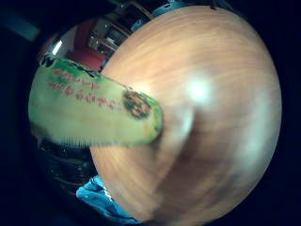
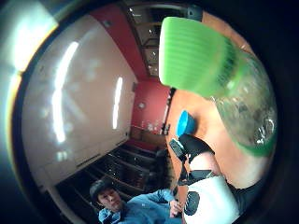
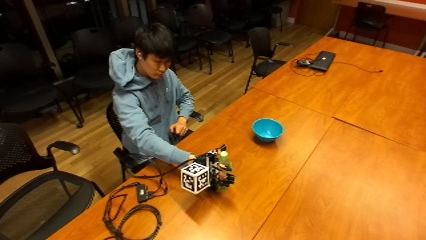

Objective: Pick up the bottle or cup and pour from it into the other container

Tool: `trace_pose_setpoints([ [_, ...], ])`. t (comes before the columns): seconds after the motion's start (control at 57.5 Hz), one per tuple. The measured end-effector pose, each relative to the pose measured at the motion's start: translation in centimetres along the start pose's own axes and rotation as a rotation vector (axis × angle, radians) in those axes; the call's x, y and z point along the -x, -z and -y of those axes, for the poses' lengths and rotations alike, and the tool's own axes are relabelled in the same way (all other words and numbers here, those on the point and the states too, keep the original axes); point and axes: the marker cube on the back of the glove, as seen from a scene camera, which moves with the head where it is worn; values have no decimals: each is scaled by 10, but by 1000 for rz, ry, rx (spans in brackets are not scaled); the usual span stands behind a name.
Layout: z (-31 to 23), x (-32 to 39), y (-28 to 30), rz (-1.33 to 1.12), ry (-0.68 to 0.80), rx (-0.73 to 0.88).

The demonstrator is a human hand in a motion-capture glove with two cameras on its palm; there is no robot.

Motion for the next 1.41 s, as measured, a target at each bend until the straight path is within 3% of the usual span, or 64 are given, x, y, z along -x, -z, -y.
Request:
trace_pose_setpoints([
  [0.191,17,-1,-16,50,24,-138],
  [0.469,30,3,-37,95,19,-174],
  [1.147,44,37,-63,101,29,-120],
  [1.269,48,66,-74,4,88,-72],
  [1.408,56,114,-108,-283,165,74],
])
